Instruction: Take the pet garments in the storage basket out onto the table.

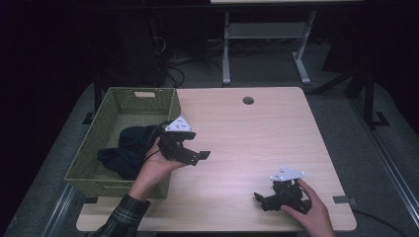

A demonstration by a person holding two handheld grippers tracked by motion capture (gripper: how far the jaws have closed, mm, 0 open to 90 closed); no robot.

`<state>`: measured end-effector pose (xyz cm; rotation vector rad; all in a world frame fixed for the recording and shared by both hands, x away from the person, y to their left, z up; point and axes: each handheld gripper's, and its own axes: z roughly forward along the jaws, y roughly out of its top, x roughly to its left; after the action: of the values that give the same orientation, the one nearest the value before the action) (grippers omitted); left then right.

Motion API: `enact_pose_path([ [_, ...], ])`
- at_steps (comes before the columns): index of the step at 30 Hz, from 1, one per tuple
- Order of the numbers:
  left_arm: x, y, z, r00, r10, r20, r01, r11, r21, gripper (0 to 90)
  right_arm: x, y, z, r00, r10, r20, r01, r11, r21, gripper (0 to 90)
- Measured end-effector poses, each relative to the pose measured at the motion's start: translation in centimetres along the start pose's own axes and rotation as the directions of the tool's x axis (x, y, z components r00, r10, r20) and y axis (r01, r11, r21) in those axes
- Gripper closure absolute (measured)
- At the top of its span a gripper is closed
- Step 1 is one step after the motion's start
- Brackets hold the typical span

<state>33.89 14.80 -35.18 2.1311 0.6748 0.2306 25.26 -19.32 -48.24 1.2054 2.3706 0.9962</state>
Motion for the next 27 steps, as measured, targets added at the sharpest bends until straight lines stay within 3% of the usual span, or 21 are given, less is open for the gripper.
enact_pose_path([
  [27,3.6,-1.2,-4.5,0.9949,-0.060,-0.082,0.058,0.9980,-0.025,14.1,0.0,0.0,0.0,1.0000,-0.002,0.001,0.002,1.000,0.001,0.0],
])
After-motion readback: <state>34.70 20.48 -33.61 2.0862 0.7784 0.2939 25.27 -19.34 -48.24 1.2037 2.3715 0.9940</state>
